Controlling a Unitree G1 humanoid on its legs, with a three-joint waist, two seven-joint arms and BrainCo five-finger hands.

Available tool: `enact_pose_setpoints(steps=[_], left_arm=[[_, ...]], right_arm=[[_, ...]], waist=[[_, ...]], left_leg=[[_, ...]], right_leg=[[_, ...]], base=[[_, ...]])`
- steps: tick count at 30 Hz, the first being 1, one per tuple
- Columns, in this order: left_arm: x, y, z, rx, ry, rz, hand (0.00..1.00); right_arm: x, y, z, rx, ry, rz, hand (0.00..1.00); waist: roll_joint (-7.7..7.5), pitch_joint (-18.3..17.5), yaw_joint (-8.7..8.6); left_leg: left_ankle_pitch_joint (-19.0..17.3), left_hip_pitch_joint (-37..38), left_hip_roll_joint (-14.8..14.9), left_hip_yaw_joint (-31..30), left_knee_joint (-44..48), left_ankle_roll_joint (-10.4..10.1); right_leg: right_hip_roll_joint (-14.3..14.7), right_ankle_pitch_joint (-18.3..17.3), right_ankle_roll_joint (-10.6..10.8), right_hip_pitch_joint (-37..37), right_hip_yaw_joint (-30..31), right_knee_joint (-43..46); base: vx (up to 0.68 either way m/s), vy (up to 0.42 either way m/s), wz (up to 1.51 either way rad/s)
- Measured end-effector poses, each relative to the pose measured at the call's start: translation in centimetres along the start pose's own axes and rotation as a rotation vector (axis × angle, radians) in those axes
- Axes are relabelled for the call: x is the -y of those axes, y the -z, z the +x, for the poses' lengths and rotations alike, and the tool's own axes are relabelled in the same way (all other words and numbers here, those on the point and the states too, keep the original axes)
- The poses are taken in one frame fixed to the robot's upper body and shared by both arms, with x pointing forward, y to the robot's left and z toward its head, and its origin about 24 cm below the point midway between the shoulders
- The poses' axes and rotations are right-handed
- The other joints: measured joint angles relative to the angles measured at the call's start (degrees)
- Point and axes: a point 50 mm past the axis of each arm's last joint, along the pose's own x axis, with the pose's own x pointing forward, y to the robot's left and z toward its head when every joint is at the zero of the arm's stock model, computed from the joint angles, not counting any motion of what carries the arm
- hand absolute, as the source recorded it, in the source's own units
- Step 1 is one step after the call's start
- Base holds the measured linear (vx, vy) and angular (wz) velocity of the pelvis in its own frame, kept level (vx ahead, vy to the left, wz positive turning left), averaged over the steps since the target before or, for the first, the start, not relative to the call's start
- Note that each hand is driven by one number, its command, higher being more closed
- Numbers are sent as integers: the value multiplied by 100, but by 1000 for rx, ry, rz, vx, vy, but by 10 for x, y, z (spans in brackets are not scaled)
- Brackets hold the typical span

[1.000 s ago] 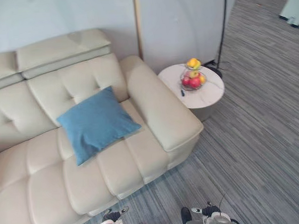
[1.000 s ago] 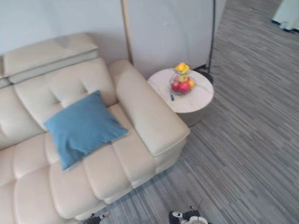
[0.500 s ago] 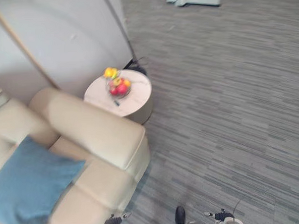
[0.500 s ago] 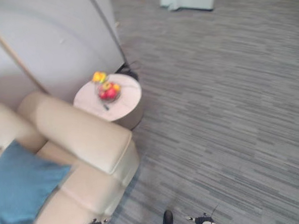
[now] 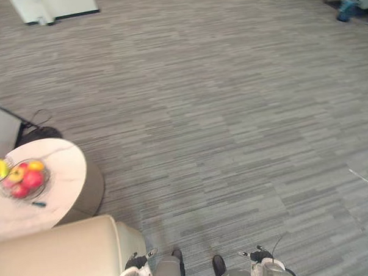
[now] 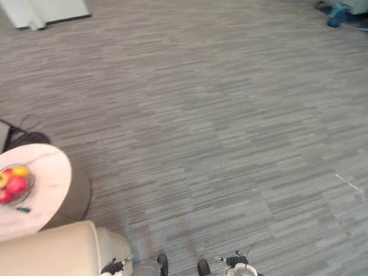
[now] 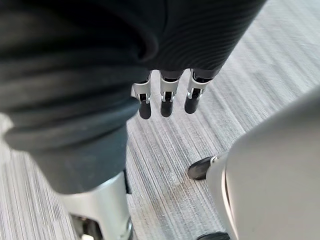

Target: Pick up cushions and gather them together orderly.

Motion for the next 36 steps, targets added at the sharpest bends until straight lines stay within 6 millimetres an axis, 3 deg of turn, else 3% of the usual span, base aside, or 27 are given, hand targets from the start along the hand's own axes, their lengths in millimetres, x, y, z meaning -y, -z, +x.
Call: enact_pose_setpoints(steps=[1, 4, 8, 10, 12, 13, 14, 15, 16, 17, 18, 19, 20, 21, 23, 24, 25, 26, 28, 29, 30, 31, 32, 33, 35, 36], left_arm=[[-1, 0, 1, -4, 0, 16, 0], [-13, 4, 2, -36, -14, 90, 0], [-7, 12, 1, -63, 6, 120, 0], [4, 3, 2, -32, 37, 150, 0], [4, -4, 3, -9, 39, 165, 0], [2, -6, 4, 0, 34, 168, 0], [-3, -9, 4, 9, 22, 162, 0], [-10, -10, 4, 12, 6, 180, 0], [-14, -11, 5, 13, -1, 195, 0], [-18, -9, 4, 8, -10, 214, 0], [-14, -10, 4, 13, 1, 219, 0], [-13, -11, 4, 19, 4, 217, 0], [-11, -12, 4, 24, 8, 214, 0], [-11, -12, 4, 28, 7, 213, 0], [-15, -13, 4, 29, -4, 208, 0], [-21, -15, 4, 34, -22, 183, 0], [-19, -18, 4, 41, -22, 158, 0], [-19, -19, 4, 43, -24, 149, 0], [-19, -15, 3, 39, -25, 122, 0], [-18, -14, 3, 34, -21, 129, 0], [-18, -6, 2, 7, -10, 147, 0], [-18, 2, 1, -16, -4, 174, 0], [-19, 5, 1, -24, -3, 182, 0], [-20, 10, 0, -43, -1, 204, 0], [-21, 10, 1, -45, 0, 216, 0], [-20, 10, 1, -45, 3, 217, 0]], right_arm=[[-2, -5, 2, -3, -8, 4, 0], [-8, -9, 4, -24, -27, 2, 0], [8, -8, 6, -35, 12, -7, 0], [21, -1, 6, -53, 44, 8, 0], [26, 5, 5, -69, 59, 15, 0], [29, 9, 4, -79, 73, 26, 0], [28, 14, 3, -93, 77, 37, 0], [24, 20, 2, -116, 71, 36, 0], [23, 21, 2, -123, 67, 36, 0], [19, 20, 2, -121, 62, 43, 0], [20, 16, 3, -117, 69, 52, 0], [21, 14, 3, -114, 74, 63, 0], [24, 9, 5, -106, 85, 101, 0], [23, 7, 5, -100, 84, 110, 0], [22, 4, 5, -94, 82, 123, 0], [15, 3, 5, -93, 63, 138, 0], [13, 4, 5, -96, 58, 151, 0], [12, 4, 5, -96, 57, 155, 0], [12, 4, 5, -96, 53, 173, 0], [13, 5, 5, -97, 52, 173, 0], [17, 7, 5, -100, 58, 166, 0], [23, 5, 5, -90, 62, 137, 0], [24, 3, 6, -81, 60, 110, 0], [26, -3, 7, -55, 50, 44, 0], [23, -16, 8, -17, 31, -5, 0], [22, -18, 9, -9, 23, -32, 0]], waist=[[49, -1, 29], [2, 7, 107], [4, 26, 101], [-16, 38, 59], [-126, 111, 18], [34, 223, 23], [122, 277, 86], [83, 267, 147], [24, 246, 170], [-16, 257, 201], [35, 289, 207], [46, 295, 210], [40, 313, 274], [72, 318, 335], [87, 329, 458], [-54, 366, 441], [-30, 360, 442], [-18, 352, 450], [124, 323, 450], [135, 328, 436], [200, 365, 381], [252, 371, 378], [284, 353, 357], [329, 298, 227], [348, 292, 96], [299, 325, 42]], left_leg=[[2, 123, 72, 338, -57, 2], [0, 370, 69, 598, -103, -1], [-43, 832, 8, 569, -93, -73], [-202, 595, 215, 503, 887, -324], [-192, 80, 417, 332, 2223, -324], [-27, -290, 792, 72, 3351, -185], [475, -564, 848, -371, 4100, -76], [1024, -780, 787, -567, 4491, -177], [1333, -894, 760, -637, 4662, -200], [240, -1059, 538, -862, 4571, -249], [-330, -1234, 259, -997, 3886, -216], [-475, -1296, 131, -1041, 3499, -219], [-452, -1366, -174, -1205, 2063, -272], [-297, -1374, -235, -1236, 1427, -333], [427, -1245, -299, -1172, 873, -180], [300, -1085, -383, -1007, 757, -117], [91, -1069, -338, -990, 904, -18], [26, -1058, -319, -986, 957, 13], [-381, -571, -98, -737, 1024, 145], [-448, -401, -90, -682, 986, 155], [-632, 240, -86, -506, 819, 211], [-705, 873, -86, -280, 540, 235], [-706, 1076, -86, -207, 410, 236], [-705, 1504, -68, -106, 14, 236], [-704, 1874, -59, 33, -356, 235], [-704, 2102, -79, 74, -617, 235]], right_leg=[[-121, 64, -116, 35, -639, -166], [-156, 547, -270, 362, -1448, -1160], [-108, 664, -245, 788, -1234, -1655], [-47, 628, -287, 958, -1075, -1806], [-25, 280, -412, 1030, -1020, -1830], [242, 103, -541, 1174, -893, -1807], [449, 37, -645, 1315, -611, -1736], [451, 3, -693, 1347, -323, -1642], [452, -30, -721, 1352, -183, -1606], [413, -76, -759, 1375, 94, -1551], [403, -79, -771, 1373, 291, -1559], [384, -80, -773, 1373, 337, -1559], [315, -167, -801, 1388, 542, -1561], [315, -225, -737, 1419, 646, -1575], [258, -294, -606, 1562, 894, -1604], [114, -226, -431, 1606, 935, -1583], [131, -91, -217, 1602, 940, -1507], [149, -84, -205, 1584, 940, -1429], [233, -238, 325, 1036, 488, 347], [211, -210, 355, 906, 366, 796], [32, -185, 278, 672, -49, 1976], [-131, -319, 16, 564, -318, 2483], [-175, -385, -83, 484, -418, 2527], [-177, -520, -143, 166, -641, 2357], [-159, -527, -159, -286, -831, 1706], [-144, -254, -87, -612, -889, 885]], base=[[208, 47, -133], [189, -71, -153], [178, -155, -118], [146, -101, -67], [39, -115, -50], [2, -65, -78], [30, -5, -109], [102, 39, -102], [271, 79, -123], [324, 128, -113], [278, 107, -97], [237, 141, -85], [203, 121, -77], [335, 194, -87], [333, 155, -61], [427, 144, -48], [423, 142, -30], [410, 140, -36], [468, 163, -52], [489, 157, -60], [444, 140, -62], [433, 130, -64], [419, 116, -62], [386, 89, -43], [391, 64, -31], [412, 17, -3]])
